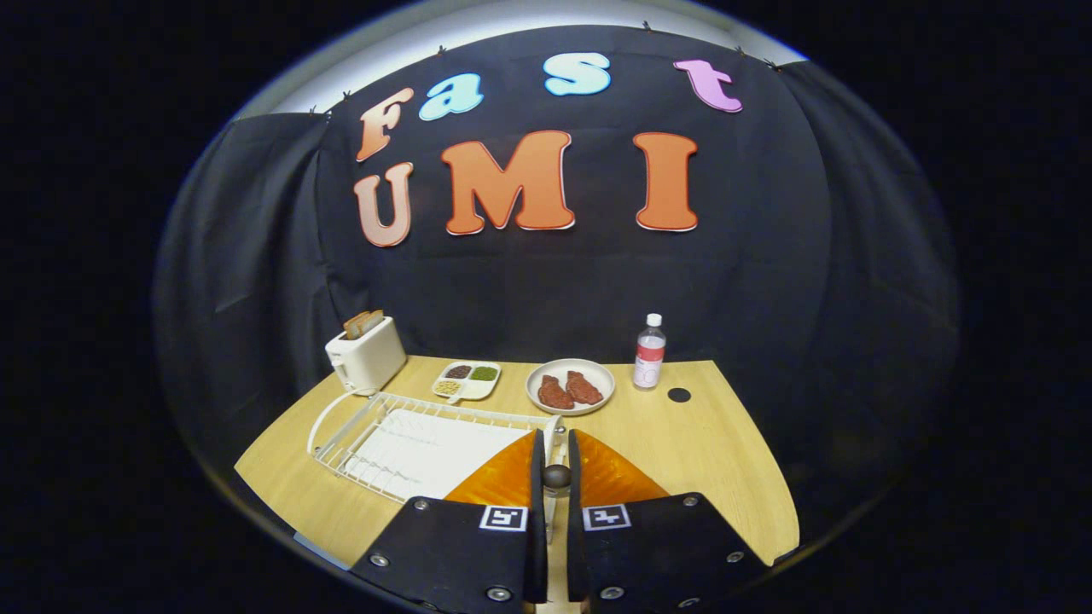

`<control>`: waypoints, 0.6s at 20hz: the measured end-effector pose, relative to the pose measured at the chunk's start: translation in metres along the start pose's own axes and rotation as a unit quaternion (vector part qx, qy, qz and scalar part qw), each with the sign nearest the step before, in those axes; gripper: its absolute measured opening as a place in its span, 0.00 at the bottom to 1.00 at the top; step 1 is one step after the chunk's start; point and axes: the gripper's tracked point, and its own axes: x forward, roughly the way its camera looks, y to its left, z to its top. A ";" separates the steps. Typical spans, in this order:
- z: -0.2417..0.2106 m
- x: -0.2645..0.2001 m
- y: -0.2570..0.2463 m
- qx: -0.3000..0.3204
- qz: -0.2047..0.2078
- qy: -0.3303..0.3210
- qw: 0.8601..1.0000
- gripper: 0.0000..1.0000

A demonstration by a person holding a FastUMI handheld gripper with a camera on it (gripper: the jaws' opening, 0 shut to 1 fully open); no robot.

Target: Take the plate from the dish rack, then take the spoon from the basket and place it into the plate.

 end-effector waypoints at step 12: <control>-0.044 -0.013 0.087 -0.044 0.122 0.043 0.991 0.09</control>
